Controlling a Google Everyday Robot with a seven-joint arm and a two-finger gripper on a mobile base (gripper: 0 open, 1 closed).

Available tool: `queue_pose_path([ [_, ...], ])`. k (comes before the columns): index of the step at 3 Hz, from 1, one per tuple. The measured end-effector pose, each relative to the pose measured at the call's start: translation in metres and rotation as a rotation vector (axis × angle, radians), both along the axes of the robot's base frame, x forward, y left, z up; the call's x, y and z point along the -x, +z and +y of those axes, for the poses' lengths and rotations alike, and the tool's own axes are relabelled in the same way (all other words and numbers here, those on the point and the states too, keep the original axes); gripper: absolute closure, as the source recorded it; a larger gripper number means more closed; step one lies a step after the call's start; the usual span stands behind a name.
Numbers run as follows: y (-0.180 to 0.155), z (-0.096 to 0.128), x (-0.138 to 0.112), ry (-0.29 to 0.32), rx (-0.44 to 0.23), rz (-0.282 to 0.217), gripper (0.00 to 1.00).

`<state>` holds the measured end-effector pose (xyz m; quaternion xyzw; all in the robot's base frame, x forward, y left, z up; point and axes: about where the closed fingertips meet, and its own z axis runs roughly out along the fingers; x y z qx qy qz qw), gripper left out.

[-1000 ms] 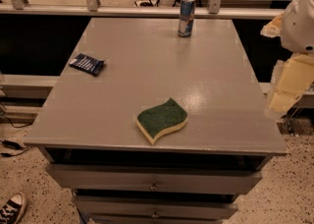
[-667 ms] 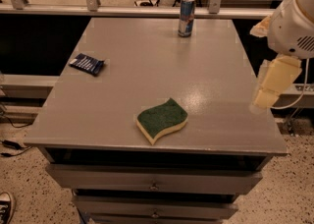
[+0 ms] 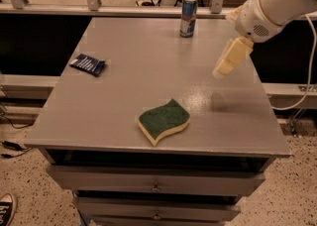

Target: Move redbull can near sponge

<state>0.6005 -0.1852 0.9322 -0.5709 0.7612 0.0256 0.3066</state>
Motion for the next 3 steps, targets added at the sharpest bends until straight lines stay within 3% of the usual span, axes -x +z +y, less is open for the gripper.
queue_pose_path([
  [1,-0.008,-0.007,-0.100,-0.058,-0.191,-0.107,0.00],
  [2,-0.006,-0.020,-0.146,-0.104,-0.275,-0.170,0.00],
  [3,-0.001,-0.023,-0.156,-0.110,-0.291,-0.190,0.00],
])
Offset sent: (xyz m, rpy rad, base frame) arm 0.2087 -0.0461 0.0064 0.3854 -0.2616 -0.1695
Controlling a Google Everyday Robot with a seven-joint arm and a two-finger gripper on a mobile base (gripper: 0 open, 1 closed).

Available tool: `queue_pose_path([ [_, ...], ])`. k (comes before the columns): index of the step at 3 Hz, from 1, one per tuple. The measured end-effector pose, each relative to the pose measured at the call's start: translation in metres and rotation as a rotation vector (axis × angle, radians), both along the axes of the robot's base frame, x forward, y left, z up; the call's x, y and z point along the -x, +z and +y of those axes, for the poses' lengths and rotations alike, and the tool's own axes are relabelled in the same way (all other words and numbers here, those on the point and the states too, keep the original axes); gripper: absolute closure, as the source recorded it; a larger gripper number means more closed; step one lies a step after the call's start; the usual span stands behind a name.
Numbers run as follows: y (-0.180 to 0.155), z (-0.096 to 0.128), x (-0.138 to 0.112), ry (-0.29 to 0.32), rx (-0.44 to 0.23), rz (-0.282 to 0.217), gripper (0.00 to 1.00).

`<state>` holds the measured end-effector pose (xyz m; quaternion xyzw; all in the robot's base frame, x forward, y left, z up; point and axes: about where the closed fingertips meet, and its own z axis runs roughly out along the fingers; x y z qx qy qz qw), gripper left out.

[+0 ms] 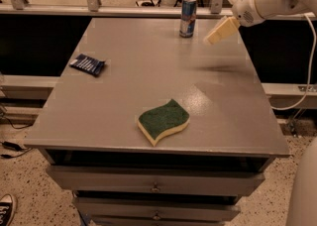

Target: Move redbull can near sponge

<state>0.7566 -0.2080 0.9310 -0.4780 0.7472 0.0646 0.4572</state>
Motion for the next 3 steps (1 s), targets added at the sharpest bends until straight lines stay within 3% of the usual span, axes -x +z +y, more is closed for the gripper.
queue_pose_path([
  [1,-0.002,0.002,0.001,0.003,0.001,0.005,0.00],
  [2,-0.005,0.021,-0.013,-0.011,-0.053,0.000,0.00],
  [3,-0.014,0.051,-0.048,-0.069,-0.131,-0.009,0.00],
])
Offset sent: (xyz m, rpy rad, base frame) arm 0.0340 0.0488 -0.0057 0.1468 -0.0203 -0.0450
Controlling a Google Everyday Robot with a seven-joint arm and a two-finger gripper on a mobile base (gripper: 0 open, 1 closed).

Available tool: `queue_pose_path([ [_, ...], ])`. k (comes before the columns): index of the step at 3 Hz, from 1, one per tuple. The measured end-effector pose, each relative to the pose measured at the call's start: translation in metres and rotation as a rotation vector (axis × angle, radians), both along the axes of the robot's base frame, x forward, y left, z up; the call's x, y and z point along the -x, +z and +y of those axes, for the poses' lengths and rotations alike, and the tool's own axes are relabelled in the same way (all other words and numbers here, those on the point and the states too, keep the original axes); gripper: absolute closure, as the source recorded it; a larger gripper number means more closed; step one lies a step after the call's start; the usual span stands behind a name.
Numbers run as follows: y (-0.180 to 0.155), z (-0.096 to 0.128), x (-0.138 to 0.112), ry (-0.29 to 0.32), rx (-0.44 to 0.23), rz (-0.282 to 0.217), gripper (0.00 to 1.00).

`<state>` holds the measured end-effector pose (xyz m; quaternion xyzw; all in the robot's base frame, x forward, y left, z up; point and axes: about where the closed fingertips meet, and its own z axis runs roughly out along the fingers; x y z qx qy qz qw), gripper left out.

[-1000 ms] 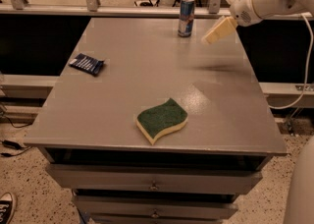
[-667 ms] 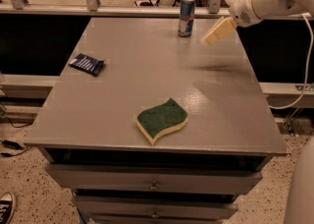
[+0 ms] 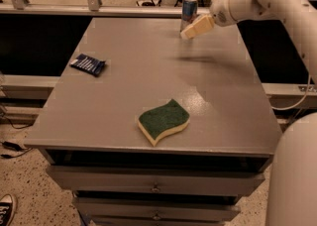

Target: Move redbull can near sponge

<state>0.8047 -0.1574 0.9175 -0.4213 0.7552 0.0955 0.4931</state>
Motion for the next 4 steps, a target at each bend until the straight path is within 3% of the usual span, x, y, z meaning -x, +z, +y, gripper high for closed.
queue_pose_path([
  [2,-0.009,0.021,-0.045,-0.089,-0.076,-0.027,0.00],
  [3,-0.016,0.010,-0.079,-0.188,-0.115,-0.060,0.02],
  [4,-0.022,-0.001,-0.097,-0.260,-0.140,-0.068,0.25],
])
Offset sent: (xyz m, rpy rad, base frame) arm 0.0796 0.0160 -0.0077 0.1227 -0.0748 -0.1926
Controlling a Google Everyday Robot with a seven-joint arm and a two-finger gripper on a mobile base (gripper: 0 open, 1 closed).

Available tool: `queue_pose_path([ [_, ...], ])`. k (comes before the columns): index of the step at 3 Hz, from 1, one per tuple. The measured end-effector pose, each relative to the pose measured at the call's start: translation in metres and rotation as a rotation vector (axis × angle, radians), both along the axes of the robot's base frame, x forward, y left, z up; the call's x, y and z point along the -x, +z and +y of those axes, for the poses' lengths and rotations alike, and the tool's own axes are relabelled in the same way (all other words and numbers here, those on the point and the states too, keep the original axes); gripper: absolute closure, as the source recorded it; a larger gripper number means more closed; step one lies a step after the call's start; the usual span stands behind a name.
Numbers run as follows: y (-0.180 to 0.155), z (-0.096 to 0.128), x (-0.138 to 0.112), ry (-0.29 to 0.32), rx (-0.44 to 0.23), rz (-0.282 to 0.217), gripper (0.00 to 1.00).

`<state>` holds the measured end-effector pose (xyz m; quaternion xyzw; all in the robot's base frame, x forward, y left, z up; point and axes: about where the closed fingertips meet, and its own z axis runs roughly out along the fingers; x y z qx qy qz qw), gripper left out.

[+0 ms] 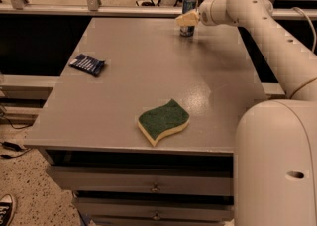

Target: Move redbull can near sponge

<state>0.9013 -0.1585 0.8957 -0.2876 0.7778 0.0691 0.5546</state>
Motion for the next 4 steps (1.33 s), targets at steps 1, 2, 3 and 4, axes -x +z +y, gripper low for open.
queue_pose_path([
  [1,-0.002,-0.012,-0.007,-0.046,-0.018,-0.013,0.48],
  [2,0.005,-0.023,-0.005,-0.069,-0.029,-0.034,0.71],
  [3,0.026,-0.023,0.019,-0.038,-0.063,-0.057,0.99],
  [4,0.057,0.002,0.069,0.070,-0.129,-0.062,1.00],
])
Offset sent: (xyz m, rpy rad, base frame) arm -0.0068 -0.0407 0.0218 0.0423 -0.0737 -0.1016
